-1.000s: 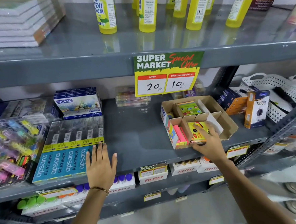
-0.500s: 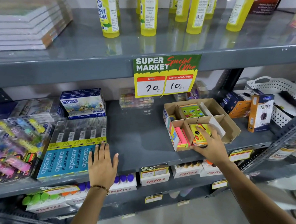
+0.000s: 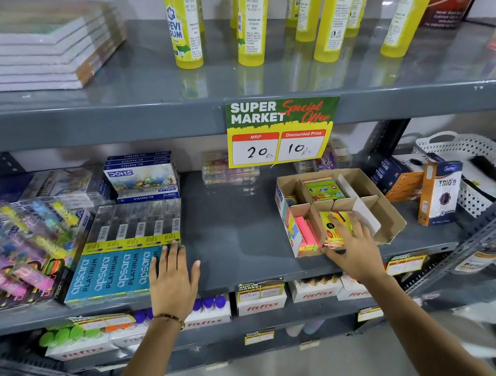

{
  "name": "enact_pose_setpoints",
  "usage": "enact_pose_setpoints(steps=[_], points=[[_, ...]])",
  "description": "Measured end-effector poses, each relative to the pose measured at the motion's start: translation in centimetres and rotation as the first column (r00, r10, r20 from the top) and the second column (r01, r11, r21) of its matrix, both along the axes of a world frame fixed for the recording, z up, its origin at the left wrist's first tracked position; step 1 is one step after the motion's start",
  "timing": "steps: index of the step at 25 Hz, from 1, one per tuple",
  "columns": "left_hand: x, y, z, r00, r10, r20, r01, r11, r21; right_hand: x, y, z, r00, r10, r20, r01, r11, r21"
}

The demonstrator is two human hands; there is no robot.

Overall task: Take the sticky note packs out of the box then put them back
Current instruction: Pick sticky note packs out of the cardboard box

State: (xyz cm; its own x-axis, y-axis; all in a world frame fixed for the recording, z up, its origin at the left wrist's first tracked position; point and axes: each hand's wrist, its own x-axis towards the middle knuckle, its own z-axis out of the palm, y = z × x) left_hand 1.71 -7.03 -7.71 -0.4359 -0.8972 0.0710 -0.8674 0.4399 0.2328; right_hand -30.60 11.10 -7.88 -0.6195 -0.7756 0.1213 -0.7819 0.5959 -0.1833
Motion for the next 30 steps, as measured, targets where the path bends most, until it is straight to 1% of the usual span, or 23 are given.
enact_pose_setpoints(steps=[3, 4, 7, 10, 13, 15, 19, 21, 23, 30], points=[[-0.1, 0.0, 0.0, 1.000, 0.006, -0.004, -0.006, 1.000, 0.003, -0.6, 0.0, 0.8, 0.973, 0.083, -0.217, -0.079, 0.997, 0.025], [-0.1, 0.0, 0.0, 1.000, 0.008, -0.004, -0.008, 1.000, 0.003, -0.8, -0.1, 1.1, 0.957, 0.116, -0.267, -0.111, 0.993, 0.034], [-0.1, 0.0, 0.0, 1.000, 0.011, -0.005, -0.011, 1.000, 0.002, -1.1, -0.2, 1.9, 0.909, 0.214, -0.359, -0.198, 0.977, 0.082], [-0.1, 0.1, 0.0, 1.000, 0.014, -0.003, -0.014, 1.000, 0.004, -1.2, -0.2, 2.2, 0.856, 0.283, -0.432, -0.267, 0.959, 0.098], [-0.1, 0.1, 0.0, 1.000, 0.021, 0.003, -0.021, 1.000, 0.018, -1.2, -0.1, 1.8, 0.817, 0.338, -0.468, -0.339, 0.937, 0.085], [-0.1, 0.0, 0.0, 1.000, 0.023, 0.009, -0.023, 1.000, 0.021, -1.1, 0.0, 1.4, 0.799, 0.339, -0.496, -0.361, 0.931, 0.055], [-0.1, 0.1, -0.1, 1.000, 0.027, 0.013, -0.027, 1.000, 0.005, -0.7, -0.3, 0.9, 0.791, 0.252, -0.558, -0.345, 0.936, -0.065], [-0.1, 0.2, -0.1, 1.000, 0.021, 0.010, -0.021, 1.000, -0.002, -0.5, -0.4, 1.0, 0.770, 0.216, -0.600, -0.333, 0.939, -0.089], [-0.1, 0.2, 0.0, 1.000, 0.013, 0.004, -0.012, 1.000, -0.010, -0.6, -0.4, 1.0, 0.752, 0.203, -0.628, -0.321, 0.944, -0.079], [0.0, 0.2, 0.0, 1.000, 0.002, -0.003, -0.002, 1.000, -0.008, -0.8, 0.3, 0.3, 0.808, 0.218, -0.548, -0.288, 0.957, -0.044]])
